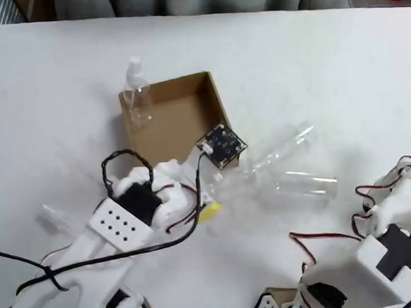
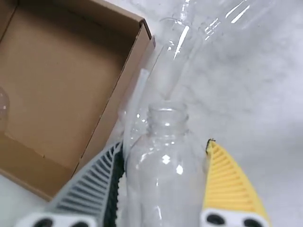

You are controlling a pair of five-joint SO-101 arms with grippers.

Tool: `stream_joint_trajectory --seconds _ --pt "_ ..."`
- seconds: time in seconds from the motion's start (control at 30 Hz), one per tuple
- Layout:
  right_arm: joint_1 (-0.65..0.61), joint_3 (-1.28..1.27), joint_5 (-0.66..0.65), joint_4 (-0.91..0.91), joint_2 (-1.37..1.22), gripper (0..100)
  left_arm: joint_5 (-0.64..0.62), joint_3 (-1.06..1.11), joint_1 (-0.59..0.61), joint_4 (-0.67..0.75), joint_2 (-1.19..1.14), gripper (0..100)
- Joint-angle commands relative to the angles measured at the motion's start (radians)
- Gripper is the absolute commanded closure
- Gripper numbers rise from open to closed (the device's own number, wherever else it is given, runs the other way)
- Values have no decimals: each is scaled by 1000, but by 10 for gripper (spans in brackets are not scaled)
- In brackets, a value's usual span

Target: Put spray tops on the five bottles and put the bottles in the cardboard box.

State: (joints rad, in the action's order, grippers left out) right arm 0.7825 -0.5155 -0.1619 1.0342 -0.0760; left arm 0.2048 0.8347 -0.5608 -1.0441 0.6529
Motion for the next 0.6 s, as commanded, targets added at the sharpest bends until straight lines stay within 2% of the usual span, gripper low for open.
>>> stream_joint_trajectory --seconds 0.0,0.1,0.33,0.43,0.57 --pt "8 120 -48 114 13 979 9 -8 12 20 39 980" --pt "7 176 -94 216 58 983 9 -8 12 20 39 980" --pt "-7 203 -95 351 294 983 2 -15 25 18 42 980" --pt "-45 166 -100 426 420 983 2 -17 51 23 44 980" --pt "-159 71 -100 478 590 983 2 -6 79 17 127 980"
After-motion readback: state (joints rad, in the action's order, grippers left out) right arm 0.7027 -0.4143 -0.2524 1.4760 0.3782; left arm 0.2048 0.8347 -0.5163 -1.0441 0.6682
